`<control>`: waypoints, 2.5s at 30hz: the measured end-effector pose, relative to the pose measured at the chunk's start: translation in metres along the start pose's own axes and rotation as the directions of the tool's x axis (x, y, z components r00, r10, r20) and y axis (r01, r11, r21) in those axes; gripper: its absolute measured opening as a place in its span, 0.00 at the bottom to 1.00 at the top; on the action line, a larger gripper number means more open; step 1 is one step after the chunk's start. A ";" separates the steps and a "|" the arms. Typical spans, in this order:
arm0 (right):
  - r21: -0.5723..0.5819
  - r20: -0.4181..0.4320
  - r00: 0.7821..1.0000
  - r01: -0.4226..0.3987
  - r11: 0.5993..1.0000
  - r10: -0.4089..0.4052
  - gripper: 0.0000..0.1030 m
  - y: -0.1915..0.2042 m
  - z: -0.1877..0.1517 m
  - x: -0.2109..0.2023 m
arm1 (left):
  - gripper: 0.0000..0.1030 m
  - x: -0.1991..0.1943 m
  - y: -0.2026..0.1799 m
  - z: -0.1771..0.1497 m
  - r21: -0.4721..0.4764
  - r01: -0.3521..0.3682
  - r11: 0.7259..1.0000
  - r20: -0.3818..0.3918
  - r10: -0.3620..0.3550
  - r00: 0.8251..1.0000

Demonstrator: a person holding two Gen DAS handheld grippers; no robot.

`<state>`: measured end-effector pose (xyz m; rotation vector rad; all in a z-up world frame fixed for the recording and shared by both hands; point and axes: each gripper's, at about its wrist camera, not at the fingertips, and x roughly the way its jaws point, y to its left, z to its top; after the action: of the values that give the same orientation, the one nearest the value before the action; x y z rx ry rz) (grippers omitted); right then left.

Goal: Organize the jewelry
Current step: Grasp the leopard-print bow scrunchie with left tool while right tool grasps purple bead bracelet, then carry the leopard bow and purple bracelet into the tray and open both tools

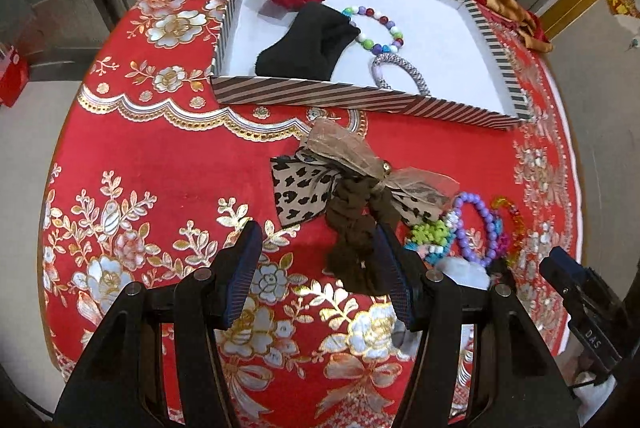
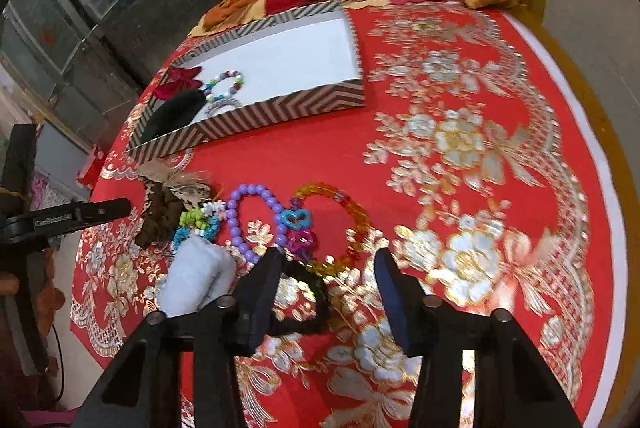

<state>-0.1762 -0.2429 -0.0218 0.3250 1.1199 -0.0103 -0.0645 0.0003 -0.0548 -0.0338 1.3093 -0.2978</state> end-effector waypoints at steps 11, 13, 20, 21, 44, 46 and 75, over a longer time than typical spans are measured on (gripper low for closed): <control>-0.093 -0.107 0.991 -0.086 0.992 0.076 0.36 0.004 -0.002 0.018 | 0.56 0.024 -0.007 0.006 -0.026 -0.020 0.999 -0.021 0.019 1.000; -0.098 -0.123 0.989 -0.090 0.991 0.078 0.36 0.005 -0.005 0.020 | 0.56 0.027 -0.008 0.008 -0.034 -0.026 0.999 -0.020 0.025 0.999; -0.127 -0.114 0.982 -0.165 0.978 0.151 0.36 0.033 0.009 0.025 | 0.56 0.034 -0.016 0.011 -0.020 -0.052 0.998 -0.024 0.051 0.998; -0.139 -0.114 0.982 -0.166 0.976 0.150 0.36 0.037 0.011 0.026 | 0.56 0.035 -0.017 0.011 -0.016 -0.058 0.998 -0.023 0.058 0.998; -0.338 -0.157 0.987 -0.082 0.938 0.030 0.30 0.059 0.047 0.086 | 0.53 0.033 -0.022 0.024 -0.021 -0.015 1.000 -0.025 0.014 1.000; -0.352 -0.164 0.986 -0.084 0.932 0.027 0.28 0.059 0.047 0.090 | 0.54 0.032 -0.025 0.023 -0.008 -0.025 1.000 -0.019 0.025 1.000; -0.350 0.051 0.996 -0.054 0.935 0.077 0.08 0.066 0.064 0.010 | 0.09 -0.046 -0.030 0.033 0.108 0.079 0.991 0.109 -0.090 0.990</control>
<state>-0.1045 -0.1952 0.0111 0.0432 1.0242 0.2339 -0.0495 -0.0220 0.0035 -0.0187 1.1795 -0.4298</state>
